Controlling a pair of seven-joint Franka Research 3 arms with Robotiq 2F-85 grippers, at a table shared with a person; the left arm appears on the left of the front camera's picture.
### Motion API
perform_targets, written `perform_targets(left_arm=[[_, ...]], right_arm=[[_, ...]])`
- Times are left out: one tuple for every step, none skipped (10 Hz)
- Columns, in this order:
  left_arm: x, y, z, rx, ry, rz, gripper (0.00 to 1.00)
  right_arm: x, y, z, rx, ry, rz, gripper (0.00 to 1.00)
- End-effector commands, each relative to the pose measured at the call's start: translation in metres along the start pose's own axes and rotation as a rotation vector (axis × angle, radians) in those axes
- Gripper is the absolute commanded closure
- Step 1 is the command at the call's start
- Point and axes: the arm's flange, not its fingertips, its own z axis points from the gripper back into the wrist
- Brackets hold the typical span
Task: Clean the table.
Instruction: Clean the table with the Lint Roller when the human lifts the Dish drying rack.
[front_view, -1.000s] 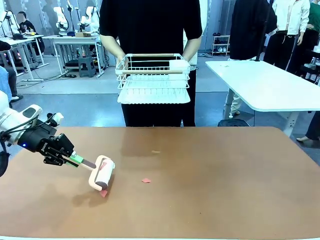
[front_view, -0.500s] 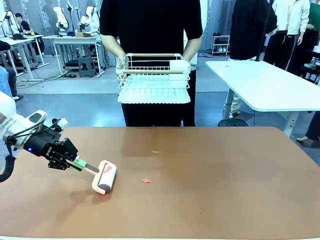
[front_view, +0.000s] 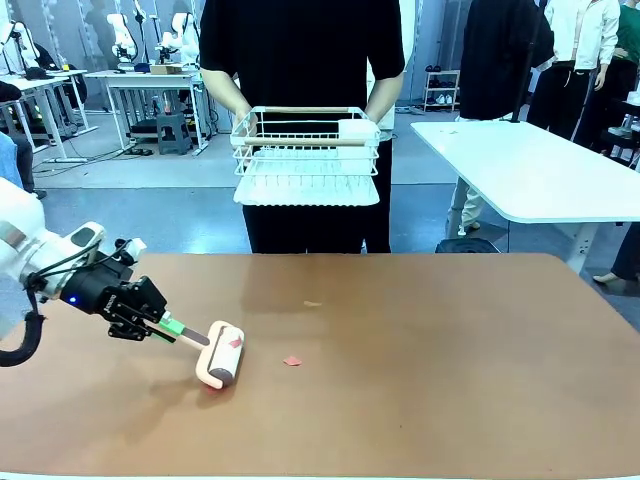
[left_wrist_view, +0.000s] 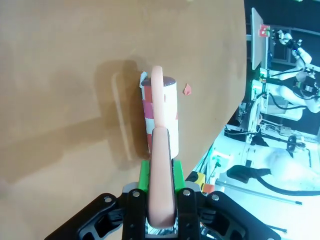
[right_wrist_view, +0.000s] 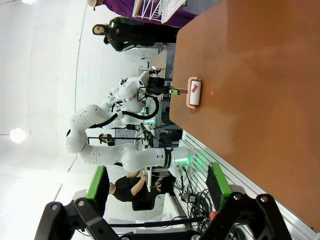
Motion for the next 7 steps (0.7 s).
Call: perform_targets(left_arm=[[0.010,-0.007,-0.029,-0.005,0.018,0.041,0.79],[0.016,-0.014,-0.040,-0.012,0.013,0.051,0.79],[0.022,-0.020,-0.052,-0.013,-0.015,0.092,0.79],[0.026,-0.030,-0.066,-0.020,-0.027,0.111,0.79],[0.028,-0.038,-0.080,-0.015,-0.015,0.110,0.79],[0.032,-0.051,-0.093,-0.034,0.025,0.087,0.79],[0.038,-0.063,-0.109,-0.044,0.038,0.083,0.79]], right_arm=[[-0.001,0.002,0.000,0.004,0.000,0.005,0.00],[-0.001,0.002,0.000,0.004,0.000,0.005,0.00],[-0.001,0.002,0.000,0.004,0.000,0.005,0.00],[-0.001,0.002,0.000,0.004,0.000,0.005,0.00],[-0.001,0.002,0.000,0.004,0.000,0.005,0.00],[-0.001,0.002,0.000,0.004,0.000,0.005,0.00],[-0.001,0.002,0.000,0.004,0.000,0.005,0.00]])
